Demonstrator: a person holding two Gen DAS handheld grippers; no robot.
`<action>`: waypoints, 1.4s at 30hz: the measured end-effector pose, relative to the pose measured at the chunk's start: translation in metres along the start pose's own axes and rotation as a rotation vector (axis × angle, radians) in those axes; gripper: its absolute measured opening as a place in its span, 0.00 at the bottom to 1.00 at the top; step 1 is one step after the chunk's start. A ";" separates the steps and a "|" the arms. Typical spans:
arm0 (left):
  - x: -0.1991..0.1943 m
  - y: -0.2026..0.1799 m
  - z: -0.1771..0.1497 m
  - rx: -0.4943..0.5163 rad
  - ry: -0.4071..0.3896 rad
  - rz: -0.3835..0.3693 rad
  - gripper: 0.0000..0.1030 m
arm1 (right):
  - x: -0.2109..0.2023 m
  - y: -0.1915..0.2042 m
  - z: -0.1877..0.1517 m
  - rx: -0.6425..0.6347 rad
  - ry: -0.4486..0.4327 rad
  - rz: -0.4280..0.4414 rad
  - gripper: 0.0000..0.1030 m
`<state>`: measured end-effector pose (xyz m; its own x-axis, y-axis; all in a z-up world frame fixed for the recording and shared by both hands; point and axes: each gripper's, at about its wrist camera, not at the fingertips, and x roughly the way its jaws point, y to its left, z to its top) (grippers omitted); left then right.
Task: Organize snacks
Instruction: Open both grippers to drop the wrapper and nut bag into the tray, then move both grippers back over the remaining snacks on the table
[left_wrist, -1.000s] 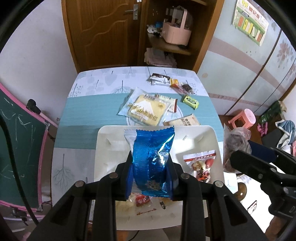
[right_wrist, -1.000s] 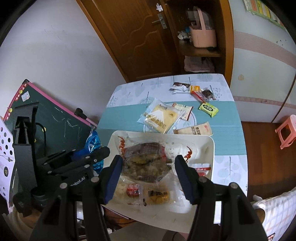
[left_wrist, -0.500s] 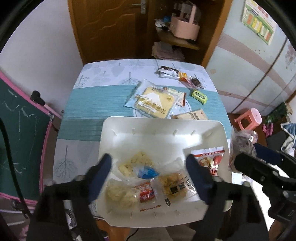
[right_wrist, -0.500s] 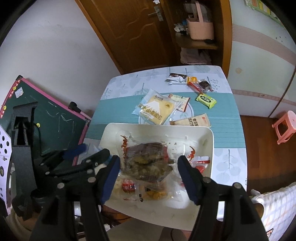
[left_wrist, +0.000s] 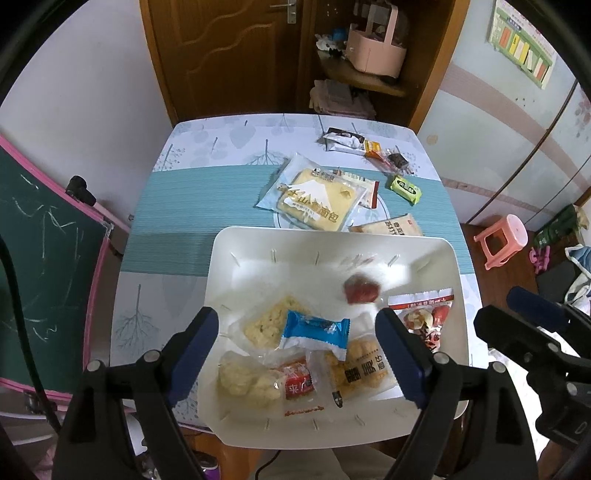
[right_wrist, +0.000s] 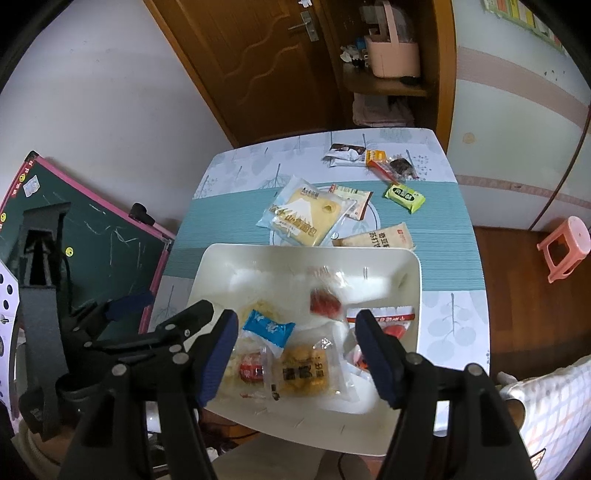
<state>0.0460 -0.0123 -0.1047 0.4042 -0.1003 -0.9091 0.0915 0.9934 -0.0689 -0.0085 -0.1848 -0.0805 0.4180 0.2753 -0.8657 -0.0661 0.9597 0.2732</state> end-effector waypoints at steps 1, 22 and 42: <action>0.000 0.000 0.000 0.000 0.000 0.001 0.84 | 0.000 0.000 0.000 0.000 0.000 0.001 0.65; 0.007 -0.001 0.011 0.034 0.033 -0.013 0.84 | 0.005 -0.011 0.000 0.074 0.015 0.005 0.65; 0.070 -0.012 0.101 0.111 0.088 -0.034 0.84 | 0.049 -0.063 0.059 0.119 0.017 -0.096 0.71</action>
<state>0.1656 -0.0372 -0.1262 0.3179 -0.1238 -0.9400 0.2059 0.9768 -0.0590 0.0696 -0.2354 -0.1156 0.4016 0.1847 -0.8970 0.0813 0.9684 0.2358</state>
